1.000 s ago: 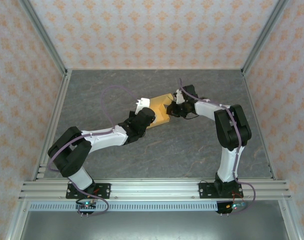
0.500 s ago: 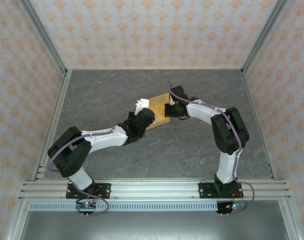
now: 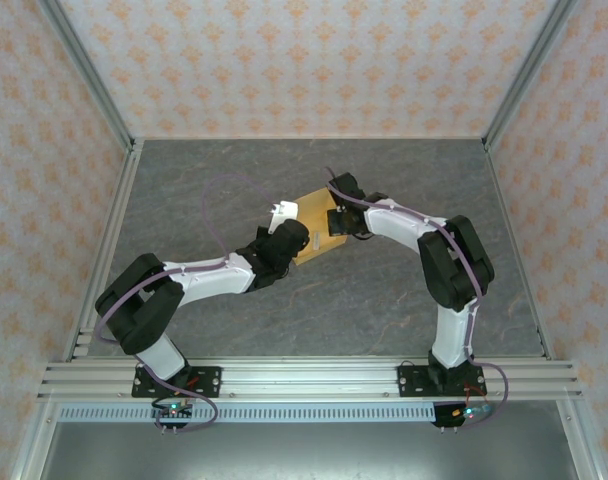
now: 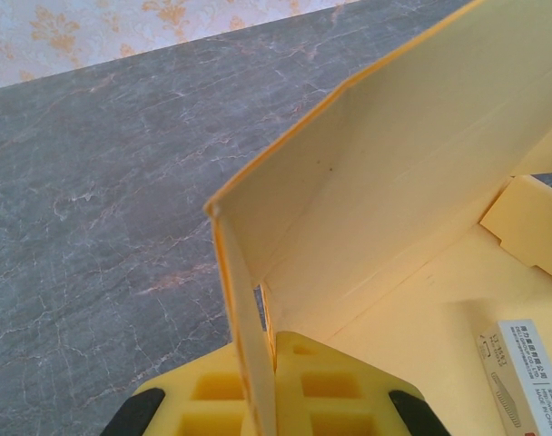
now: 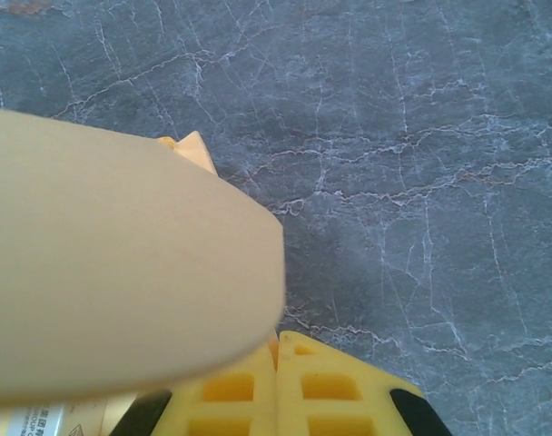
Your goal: Fold the paper box
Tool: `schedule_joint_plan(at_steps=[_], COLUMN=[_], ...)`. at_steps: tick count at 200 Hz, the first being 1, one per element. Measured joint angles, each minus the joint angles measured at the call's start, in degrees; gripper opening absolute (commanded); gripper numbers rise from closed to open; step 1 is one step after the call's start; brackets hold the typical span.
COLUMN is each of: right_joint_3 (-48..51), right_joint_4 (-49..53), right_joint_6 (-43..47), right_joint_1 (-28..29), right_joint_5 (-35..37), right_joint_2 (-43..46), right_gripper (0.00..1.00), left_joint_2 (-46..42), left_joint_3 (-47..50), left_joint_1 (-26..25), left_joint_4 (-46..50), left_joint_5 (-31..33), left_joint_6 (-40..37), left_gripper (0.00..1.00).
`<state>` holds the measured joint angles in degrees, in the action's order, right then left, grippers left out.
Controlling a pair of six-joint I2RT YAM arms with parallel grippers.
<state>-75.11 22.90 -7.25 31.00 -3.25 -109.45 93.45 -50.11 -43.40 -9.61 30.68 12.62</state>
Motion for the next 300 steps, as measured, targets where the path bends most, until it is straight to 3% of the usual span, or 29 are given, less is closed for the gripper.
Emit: schedule_joint_plan(at_steps=[75,152,198,260,300], right_joint_3=[1.92,5.14,7.43,12.07,12.98], right_joint_4=[-1.36,-1.03,-1.40,-5.44,-10.97], right_joint_6=[0.07,0.24,0.22,-3.32,-6.71], right_joint_1=[-0.24,-7.69,-11.82,-20.13,-22.23], right_joint_5=[-2.51,-21.18,-28.46,-39.91,-45.66], right_joint_2=[1.62,8.96,13.20,9.29,4.07], right_gripper=[0.05,0.24,0.31,0.28,0.22], left_joint_2=[0.00,0.00,0.00,0.00,0.00], left_joint_3=[0.02,0.81,1.53,1.53,1.53], left_joint_1=[0.00,-0.48,-0.48,-0.48,-0.48], left_joint_4=[0.00,-2.95,-4.83,-4.94,-4.94], left_joint_5=[0.07,-1.44,-2.27,-3.15,-3.28], left_joint_6=[0.61,-0.96,-2.19,-2.23,-2.23], left_gripper=[0.00,0.00,0.00,0.00,0.00])
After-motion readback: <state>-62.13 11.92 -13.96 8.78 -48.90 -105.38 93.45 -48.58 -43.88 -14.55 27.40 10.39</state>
